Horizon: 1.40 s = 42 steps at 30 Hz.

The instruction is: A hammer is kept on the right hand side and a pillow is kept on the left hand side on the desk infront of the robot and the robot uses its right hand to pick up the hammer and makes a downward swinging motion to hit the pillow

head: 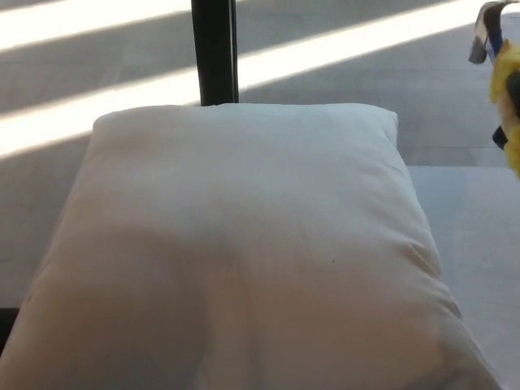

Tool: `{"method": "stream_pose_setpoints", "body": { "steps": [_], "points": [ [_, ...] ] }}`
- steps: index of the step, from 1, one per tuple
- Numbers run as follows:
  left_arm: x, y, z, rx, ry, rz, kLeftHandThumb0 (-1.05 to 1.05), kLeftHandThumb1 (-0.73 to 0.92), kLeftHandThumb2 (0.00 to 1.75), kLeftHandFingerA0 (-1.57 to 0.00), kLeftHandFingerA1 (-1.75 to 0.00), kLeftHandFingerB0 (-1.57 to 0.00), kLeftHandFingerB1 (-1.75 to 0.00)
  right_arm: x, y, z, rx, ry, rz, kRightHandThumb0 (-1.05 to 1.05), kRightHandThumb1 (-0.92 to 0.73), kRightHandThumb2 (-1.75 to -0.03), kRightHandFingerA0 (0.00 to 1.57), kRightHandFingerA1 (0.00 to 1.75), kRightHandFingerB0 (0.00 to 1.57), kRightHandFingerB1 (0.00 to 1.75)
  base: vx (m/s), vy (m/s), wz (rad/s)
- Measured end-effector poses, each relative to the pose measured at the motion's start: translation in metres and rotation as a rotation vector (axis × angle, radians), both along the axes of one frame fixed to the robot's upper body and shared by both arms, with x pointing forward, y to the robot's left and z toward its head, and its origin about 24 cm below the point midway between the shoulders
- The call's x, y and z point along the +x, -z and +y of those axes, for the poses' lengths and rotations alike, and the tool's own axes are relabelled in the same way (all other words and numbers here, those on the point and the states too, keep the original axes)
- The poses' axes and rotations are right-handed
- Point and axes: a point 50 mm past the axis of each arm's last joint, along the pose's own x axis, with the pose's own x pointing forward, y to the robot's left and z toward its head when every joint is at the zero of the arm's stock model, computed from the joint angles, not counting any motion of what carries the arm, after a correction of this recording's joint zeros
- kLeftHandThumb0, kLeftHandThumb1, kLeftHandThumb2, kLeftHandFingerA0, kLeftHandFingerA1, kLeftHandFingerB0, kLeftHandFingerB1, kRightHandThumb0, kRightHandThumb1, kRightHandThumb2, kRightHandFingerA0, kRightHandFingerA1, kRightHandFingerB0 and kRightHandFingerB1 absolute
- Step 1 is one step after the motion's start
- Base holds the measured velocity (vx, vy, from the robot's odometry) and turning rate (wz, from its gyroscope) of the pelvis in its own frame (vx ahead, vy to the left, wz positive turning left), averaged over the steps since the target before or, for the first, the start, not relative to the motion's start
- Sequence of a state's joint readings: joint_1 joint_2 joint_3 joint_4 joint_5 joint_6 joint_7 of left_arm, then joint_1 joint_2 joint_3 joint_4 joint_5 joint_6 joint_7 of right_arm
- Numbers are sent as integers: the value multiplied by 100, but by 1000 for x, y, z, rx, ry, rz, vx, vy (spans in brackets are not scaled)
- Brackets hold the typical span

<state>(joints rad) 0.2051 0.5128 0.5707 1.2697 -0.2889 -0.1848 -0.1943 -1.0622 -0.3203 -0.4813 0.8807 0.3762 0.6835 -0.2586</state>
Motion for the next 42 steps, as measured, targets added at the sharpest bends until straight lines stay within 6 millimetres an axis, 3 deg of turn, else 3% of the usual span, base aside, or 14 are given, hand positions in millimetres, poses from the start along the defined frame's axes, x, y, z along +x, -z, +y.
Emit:
{"method": "stream_pose_setpoints", "body": {
  "steps": [8,10,11,12,16,24,27,29,30,36,37,39,41,42],
  "points": [
    [-4,0,0,0,-12,2,-59,63,59,-72,-69,-74,-59,-16,53,-8,-227,-14,156,-20,-57,-105,97,175,70,168,0,0,0],
    [-4,0,0,0,-13,3,-58,63,59,-74,-69,-78,-60,-21,65,-9,-285,-22,193,-22,-62,-102,93,175,78,153,0,0,0],
    [-5,0,0,0,-13,3,-58,63,59,-74,-69,-79,-61,-23,69,-9,-307,-26,208,-21,-57,-98,113,175,75,145,0,0,0],
    [-5,0,0,0,-13,4,-56,64,59,-73,-68,-78,-62,-26,77,-10,-342,-33,231,-20,-61,-99,93,175,77,157,0,0,0],
    [-6,0,0,-1,-14,6,-59,63,59,-75,-70,-78,-60,-34,94,-11,-435,-53,285,-16,-60,-98,96,173,73,146,0,0,0],
    [-6,0,0,-1,-14,7,-57,64,60,-73,-65,-80,-60,-35,100,-9,-615,-88,276,-13,-64,-105,92,169,78,149,0,0,0],
    [-6,0,0,-1,-14,8,-57,64,59,-77,-68,-77,-57,-35,99,-9,-707,-104,267,-15,-63,-92,91,169,82,148,0,0,0],
    [-6,0,0,-1,-14,7,-59,64,60,-75,-68,-76,-56,-35,98,-10,-766,-114,263,-20,-61,-94,92,168,84,141,0,0,0],
    [-6,0,0,-1,-14,8,-56,65,60,-76,-68,-77,-58,-36,98,-10,-800,-120,259,-22,-66,-76,92,166,88,102,0,0,0],
    [-6,0,0,-1,-14,7,-58,65,60,-74,-68,-77,-60,-37,99,-9,-1014,-178,239,-17,-57,-97,101,169,76,140,0,0,0],
    [-6,0,0,-1,-14,7,-59,65,60,-72,-67,-79,-62,-38,99,-9,-1050,-191,234,-21,-56,-95,92,169,80,141,0,0,0],
    [-6,0,0,-1,-14,7,-60,66,60,-70,-67,-77,-61,-38,100,-8,-1116,-216,226,-21,-59,-89,92,167,82,135,0,0,0],
    [-6,0,0,-1,-13,6,-59,65,60,-70,-62,-73,-56,-39,100,-7,-1184,-240,217,-22,-60,-83,93,149,89,78,0,0,0],
    [-6,0,0,-1,-13,6,-60,65,60,-71,-62,-75,-56,-39,101,-7,-1219,-254,213,-21,-59,-86,94,148,88,80,0,0,0]
  ]
}}
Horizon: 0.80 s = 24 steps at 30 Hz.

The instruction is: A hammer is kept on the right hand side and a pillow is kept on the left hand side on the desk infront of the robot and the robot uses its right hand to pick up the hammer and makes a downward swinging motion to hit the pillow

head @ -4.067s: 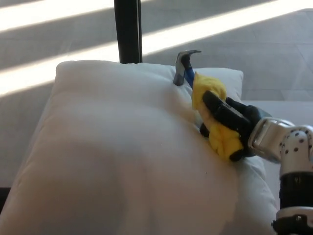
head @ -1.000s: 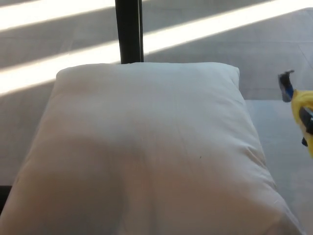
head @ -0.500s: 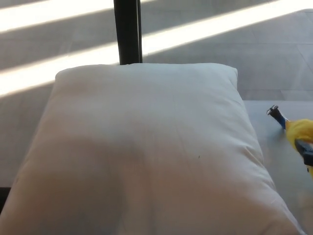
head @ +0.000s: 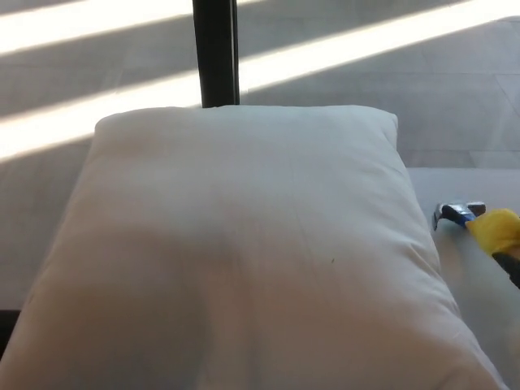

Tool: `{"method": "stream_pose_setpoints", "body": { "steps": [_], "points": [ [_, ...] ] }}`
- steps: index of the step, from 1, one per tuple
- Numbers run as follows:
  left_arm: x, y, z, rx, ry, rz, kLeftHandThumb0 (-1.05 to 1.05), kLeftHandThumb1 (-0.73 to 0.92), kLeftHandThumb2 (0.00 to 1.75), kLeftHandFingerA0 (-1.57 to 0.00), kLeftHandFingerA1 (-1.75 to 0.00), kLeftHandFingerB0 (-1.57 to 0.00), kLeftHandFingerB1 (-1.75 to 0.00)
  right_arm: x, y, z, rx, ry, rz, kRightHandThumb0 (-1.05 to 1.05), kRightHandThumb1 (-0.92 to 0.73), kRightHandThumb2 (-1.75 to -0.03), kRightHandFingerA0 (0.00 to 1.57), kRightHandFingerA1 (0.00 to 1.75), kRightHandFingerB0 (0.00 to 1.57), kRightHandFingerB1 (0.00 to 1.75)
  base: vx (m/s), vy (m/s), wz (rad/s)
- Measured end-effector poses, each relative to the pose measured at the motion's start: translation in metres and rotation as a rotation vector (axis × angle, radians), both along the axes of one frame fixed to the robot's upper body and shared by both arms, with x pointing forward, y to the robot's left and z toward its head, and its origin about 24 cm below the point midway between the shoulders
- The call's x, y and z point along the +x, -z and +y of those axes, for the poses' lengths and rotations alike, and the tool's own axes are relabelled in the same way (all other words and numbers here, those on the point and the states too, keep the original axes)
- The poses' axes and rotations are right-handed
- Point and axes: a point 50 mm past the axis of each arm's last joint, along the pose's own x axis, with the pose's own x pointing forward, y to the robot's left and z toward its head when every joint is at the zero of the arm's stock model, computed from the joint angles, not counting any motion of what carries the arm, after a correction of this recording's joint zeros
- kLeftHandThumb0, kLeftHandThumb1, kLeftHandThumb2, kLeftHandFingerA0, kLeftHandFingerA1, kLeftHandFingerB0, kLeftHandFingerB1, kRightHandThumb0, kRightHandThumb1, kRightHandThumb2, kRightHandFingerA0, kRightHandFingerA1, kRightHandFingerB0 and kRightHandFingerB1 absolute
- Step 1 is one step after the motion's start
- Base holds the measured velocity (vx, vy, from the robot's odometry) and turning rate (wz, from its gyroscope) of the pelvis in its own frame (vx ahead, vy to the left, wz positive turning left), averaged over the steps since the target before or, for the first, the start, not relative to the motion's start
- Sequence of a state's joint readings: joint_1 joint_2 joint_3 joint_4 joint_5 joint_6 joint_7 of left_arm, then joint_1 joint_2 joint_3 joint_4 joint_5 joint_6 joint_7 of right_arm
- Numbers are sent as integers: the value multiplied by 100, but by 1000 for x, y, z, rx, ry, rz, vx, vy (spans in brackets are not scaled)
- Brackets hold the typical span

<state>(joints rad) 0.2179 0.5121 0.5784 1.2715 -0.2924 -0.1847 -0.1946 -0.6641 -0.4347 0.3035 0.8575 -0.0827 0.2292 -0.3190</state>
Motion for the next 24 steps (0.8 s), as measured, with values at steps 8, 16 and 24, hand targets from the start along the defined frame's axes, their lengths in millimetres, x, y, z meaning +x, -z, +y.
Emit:
{"method": "stream_pose_setpoints", "body": {
  "steps": [8,16,24],
  "points": [
    [1,0,0,0,0,-1,-61,63,59,-71,-66,-80,-63,-7,12,0,-230,-132,86,-24,-75,-65,79,103,65,58,0,0,0],
    [1,0,0,0,-1,-3,-60,63,59,-73,-65,-84,-65,-9,16,-5,-313,-232,189,-88,-63,-60,0,0,0,0,0,0,0],
    [1,0,0,0,-2,-4,-62,66,60,-72,-63,-69,-51,-10,23,-1,-315,-294,312,-105,-73,-64,0,0,0,0,0,0,0]
  ]
}}
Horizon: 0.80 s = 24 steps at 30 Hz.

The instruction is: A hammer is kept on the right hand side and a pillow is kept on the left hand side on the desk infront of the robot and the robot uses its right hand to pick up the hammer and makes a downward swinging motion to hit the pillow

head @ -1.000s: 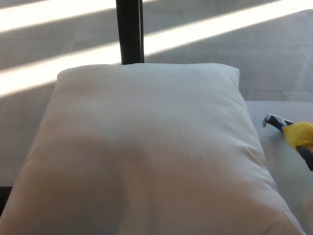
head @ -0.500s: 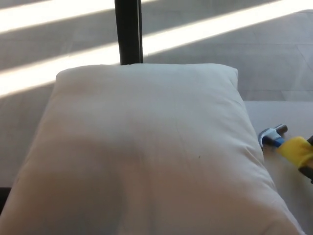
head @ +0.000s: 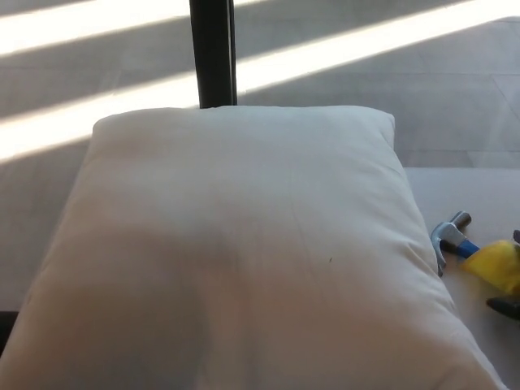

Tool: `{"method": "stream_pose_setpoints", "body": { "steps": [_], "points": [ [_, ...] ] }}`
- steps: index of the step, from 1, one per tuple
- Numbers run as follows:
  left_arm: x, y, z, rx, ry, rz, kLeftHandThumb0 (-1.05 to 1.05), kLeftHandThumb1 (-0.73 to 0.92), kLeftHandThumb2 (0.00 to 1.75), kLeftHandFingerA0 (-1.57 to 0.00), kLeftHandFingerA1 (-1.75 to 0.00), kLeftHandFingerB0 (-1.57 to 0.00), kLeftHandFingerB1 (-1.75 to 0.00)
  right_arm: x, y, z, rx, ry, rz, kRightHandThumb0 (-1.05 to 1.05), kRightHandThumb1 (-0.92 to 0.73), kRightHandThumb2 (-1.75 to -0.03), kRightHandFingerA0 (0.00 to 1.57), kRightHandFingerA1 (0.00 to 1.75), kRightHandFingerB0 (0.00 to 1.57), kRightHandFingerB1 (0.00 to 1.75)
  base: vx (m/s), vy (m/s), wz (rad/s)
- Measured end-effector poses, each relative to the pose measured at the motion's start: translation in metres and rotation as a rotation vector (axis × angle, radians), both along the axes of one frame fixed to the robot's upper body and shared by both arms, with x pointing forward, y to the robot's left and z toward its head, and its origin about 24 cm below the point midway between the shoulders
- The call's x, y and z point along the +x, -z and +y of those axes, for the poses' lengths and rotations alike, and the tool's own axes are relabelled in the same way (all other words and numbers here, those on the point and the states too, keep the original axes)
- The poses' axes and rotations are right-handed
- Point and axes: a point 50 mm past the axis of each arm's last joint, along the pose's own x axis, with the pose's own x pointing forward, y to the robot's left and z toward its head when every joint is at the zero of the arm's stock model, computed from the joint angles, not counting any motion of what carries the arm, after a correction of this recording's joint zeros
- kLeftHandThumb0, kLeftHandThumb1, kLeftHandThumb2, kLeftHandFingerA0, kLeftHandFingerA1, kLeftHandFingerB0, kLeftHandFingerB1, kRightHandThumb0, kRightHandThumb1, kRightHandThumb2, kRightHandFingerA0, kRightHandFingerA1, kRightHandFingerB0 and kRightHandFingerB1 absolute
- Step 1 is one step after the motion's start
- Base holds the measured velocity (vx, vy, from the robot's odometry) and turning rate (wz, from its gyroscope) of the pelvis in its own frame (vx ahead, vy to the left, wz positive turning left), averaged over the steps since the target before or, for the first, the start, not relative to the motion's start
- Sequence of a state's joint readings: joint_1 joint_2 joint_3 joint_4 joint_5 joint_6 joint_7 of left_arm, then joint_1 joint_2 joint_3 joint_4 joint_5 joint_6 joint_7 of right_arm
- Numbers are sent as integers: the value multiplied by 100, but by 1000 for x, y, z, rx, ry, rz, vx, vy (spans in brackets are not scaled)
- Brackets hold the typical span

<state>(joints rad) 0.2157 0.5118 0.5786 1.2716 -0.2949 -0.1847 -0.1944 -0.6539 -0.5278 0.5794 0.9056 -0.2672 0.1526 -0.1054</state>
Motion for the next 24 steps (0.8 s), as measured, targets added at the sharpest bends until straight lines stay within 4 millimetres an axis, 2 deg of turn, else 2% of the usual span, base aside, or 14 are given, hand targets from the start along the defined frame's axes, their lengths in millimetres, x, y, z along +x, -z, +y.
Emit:
{"method": "stream_pose_setpoints", "body": {
  "steps": [4,5,6,7,8,12,13,14,15,16,19,20,21,24],
  "points": [
    [0,0,0,0,1,-1,-62,65,59,-71,-63,-72,-57,4,-4,3,13,-15,40,-105,-72,-63,0,0,0,0,0,0,0],
    [0,0,0,0,1,-1,-61,63,59,-74,-65,-78,-60,5,-5,3,16,-17,47,-104,-56,-90,0,0,0,0,0,0,0],
    [1,0,0,0,1,-1,-61,63,59,-74,-65,-78,-60,6,-6,3,23,-20,59,-104,-56,-90,0,0,0,0,0,0,0],
    [1,0,0,0,1,-2,-62,61,59,-74,-67,-77,-60,6,-7,4,27,-22,67,-105,-71,-64,0,0,0,0,0,0,0],
    [1,0,0,0,0,-3,-60,64,59,-72,-67,-74,-59,7,-8,3,33,-24,75,-105,-56,-90,0,0,0,0,0,0,0],
    [1,0,0,0,-1,-4,-60,64,59,-74,-68,-71,-55,8,-18,-6,66,-6,85,-104,-54,-93,0,0,0,0,0,0,0],
    [1,0,0,0,-1,-4,-60,64,59,-74,-68,-71,-55,8,-22,-11,81,6,82,-104,-54,-93,0,0,0,0,0,0,0],
    [1,0,0,1,-1,-4,-61,66,60,-74,-65,-72,-54,8,-26,-14,93,16,79,-105,-68,-64,0,0,0,0,0,0,0],
    [1,0,0,1,0,-4,-60,64,59,-73,-63,-74,-56,8,-31,-20,111,30,70,-103,-54,-83,0,0,0,1,0,0,0],
    [1,0,0,1,0,-4,-60,64,59,-73,-64,-75,-57,7,-39,-27,135,48,51,-102,-56,-98,0,16,0,0,0,0,0],
    [2,0,0,1,0,-7,-59,65,60,-72,-64,-67,-53,5,-65,-47,190,98,-36,-102,-58,-96,0,19,0,0,0,0,0],
    [2,0,0,1,1,-8,-57,65,59,-73,-64,-67,-52,2,-73,-54,205,116,-65,-93,-53,-79,0,0,0,1,0,0,0],
    [2,0,0,1,1,-8,-56,64,59,-74,-68,-70,-55,0,-79,-59,212,127,-85,-98,-57,-92,0,20,0,0,0,0,0],
    [2,0,0,1,-1,-10,-57,64,59,-73,-66,-70,-54,-13,-97,-83,233,193,-158,-87,-52,-82,0,16,7,0,0,0,0]
  ]
}}
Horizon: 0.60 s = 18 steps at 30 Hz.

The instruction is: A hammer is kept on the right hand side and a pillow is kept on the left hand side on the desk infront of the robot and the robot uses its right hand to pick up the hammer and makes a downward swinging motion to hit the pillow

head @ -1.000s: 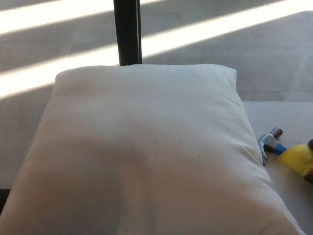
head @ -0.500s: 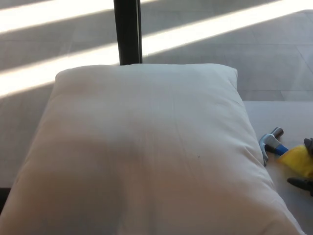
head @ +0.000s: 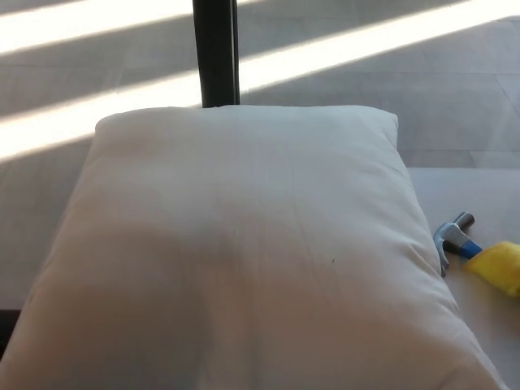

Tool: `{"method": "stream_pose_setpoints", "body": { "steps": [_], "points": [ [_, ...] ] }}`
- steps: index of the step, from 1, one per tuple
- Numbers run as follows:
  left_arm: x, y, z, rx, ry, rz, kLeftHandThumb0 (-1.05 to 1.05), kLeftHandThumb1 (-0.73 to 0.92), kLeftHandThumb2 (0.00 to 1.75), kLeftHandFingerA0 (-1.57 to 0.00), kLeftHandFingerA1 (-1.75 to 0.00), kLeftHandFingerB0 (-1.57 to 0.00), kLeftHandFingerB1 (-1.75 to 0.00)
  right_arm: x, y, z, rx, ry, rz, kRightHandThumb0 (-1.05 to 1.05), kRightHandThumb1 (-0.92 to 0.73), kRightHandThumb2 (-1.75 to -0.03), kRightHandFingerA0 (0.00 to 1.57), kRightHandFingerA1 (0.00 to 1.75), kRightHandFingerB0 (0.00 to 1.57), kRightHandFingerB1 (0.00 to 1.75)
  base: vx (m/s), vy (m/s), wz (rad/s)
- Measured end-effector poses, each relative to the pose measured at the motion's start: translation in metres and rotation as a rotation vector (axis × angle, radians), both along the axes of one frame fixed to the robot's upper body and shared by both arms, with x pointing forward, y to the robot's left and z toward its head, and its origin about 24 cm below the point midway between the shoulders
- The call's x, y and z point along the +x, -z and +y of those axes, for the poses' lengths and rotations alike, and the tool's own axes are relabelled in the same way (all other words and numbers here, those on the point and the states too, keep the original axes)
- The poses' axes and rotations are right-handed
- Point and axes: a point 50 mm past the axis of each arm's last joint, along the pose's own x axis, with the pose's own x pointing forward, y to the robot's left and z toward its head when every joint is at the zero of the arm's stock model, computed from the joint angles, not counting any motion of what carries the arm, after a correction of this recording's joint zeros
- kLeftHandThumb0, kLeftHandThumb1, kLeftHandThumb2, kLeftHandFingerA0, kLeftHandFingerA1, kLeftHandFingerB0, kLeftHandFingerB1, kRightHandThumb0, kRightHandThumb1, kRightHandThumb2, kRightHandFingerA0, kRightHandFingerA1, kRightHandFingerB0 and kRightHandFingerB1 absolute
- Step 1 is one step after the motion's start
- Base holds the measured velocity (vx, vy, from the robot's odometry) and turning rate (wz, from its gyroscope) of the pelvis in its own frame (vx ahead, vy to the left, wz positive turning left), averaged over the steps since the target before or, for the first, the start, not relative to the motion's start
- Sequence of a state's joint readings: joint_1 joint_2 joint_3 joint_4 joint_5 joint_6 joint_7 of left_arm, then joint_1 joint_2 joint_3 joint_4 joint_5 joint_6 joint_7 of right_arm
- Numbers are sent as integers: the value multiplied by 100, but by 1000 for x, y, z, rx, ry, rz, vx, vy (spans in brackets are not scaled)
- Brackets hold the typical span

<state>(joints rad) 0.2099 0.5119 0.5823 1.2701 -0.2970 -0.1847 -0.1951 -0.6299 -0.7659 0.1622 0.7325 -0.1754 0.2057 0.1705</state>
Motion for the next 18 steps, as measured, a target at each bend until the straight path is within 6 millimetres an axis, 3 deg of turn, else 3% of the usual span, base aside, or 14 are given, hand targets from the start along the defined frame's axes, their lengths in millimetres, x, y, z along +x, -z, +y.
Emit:
{"method": "stream_pose_setpoints", "body": {
  "steps": [1,2,3,4,5,7,8,9,10,12,13,16,17,18],
  "points": [
    [0,0,0,0,0,0,-58,63,59,-72,-65,-68,-53,-2,-2,-4,4,14,-10,-86,-54,-84,0,23,5,0,0,0,0],
    [1,0,0,0,1,-2,-57,63,59,-72,-64,-68,-53,-10,-8,-16,20,56,-37,-73,-64,-70,0,0,0,18,0,0,0],
    [1,0,0,0,1,-2,-58,63,59,-72,-65,-67,-52,-14,-11,-22,29,79,-51,-84,-56,-85,0,25,2,3,0,0,0],
    [1,0,0,0,1,-3,-58,63,59,-72,-65,-67,-52,-19,-13,-29,43,107,-70,-84,-56,-85,0,25,2,3,0,0,0],
    [1,0,0,0,1,-3,-56,64,59,-72,-69,-69,-56,-20,-14,-31,46,112,-73,-65,-67,-74,0,0,3,14,0,0,0],
    [3,0,0,0,2,-6,-56,64,59,-73,-68,-69,-56,-31,-17,-44,73,167,-107,-70,-70,-72,0,0,0,17,0,0,0],
    [3,0,0,0,3,-9,-55,63,59,-74,-67,-70,-55,-37,-17,-51,91,200,-125,-85,-58,-86,0,22,4,6,0,0,0],
    [4,0,0,0,4,-11,-56,64,59,-70,-68,-71,-58,-42,-16,-57,109,229,-140,-74,-73,-71,0,0,0,21,0,0,0],
    [5,0,0,0,4,-13,-57,64,59,-72,-65,-72,-56,-47,-14,-62,127,255,-154,-83,-59,-89,0,19,3,7,0,0,0],
    [7,0,0,0,5,-16,-56,64,59,-70,-64,-67,-52,-58,-11,-72,159,305,-178,-86,-64,-93,0,21,0,2,0,0,0],
    [7,0,0,0,6,-18,-56,63,59,-70,-62,-66,-52,-62,-10,-76,173,324,-187,-71,-76,-69,0,0,1,26,0,0,0],
    [8,0,0,0,7,-21,-58,64,59,-71,-62,-64,-50,-78,-4,-89,225,399,-223,-74,-81,-64,0,0,0,22,0,0,0],
    [9,0,0,0,7,-22,-58,64,59,-70,-61,-63,-49,-85,-1,-95,251,435,-242,-78,-65,-85,0,0,2,7,0,0,0],
    [9,0,0,0,7,-22,-58,64,59,-70,-61,-63,-49,-90,1,-98,270,459,-255,-78,-65,-85,0,0,2,7,0,0,0]
  ]
}}
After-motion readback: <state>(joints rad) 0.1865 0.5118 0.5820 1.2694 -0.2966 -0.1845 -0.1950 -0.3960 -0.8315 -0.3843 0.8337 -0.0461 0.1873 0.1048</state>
